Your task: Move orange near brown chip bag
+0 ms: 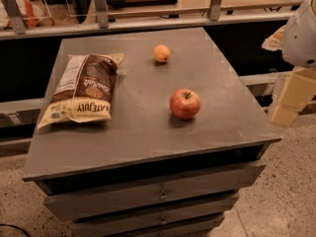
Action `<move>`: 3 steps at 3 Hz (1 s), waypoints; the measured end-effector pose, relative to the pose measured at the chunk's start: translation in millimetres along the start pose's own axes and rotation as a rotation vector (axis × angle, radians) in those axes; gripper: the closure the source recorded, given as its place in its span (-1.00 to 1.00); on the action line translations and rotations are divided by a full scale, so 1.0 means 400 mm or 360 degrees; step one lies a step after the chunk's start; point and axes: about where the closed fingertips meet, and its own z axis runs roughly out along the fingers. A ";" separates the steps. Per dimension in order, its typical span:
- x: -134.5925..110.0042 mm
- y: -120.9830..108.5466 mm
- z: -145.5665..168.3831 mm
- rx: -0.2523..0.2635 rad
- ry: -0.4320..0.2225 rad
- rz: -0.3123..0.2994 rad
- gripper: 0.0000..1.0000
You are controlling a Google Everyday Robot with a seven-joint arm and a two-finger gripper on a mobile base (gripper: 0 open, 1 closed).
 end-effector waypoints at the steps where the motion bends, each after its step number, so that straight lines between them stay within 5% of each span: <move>1: 0.000 0.000 0.000 0.0000 0.0000 0.0000 -1.00; 2: -0.007 -0.016 0.007 0.0053 -0.0069 0.0065 -1.00; 3: -0.011 -0.069 0.051 0.0101 -0.0266 0.0165 -1.00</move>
Offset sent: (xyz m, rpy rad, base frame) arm 0.0212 0.0014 -0.0059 0.1237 -0.0844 -0.0941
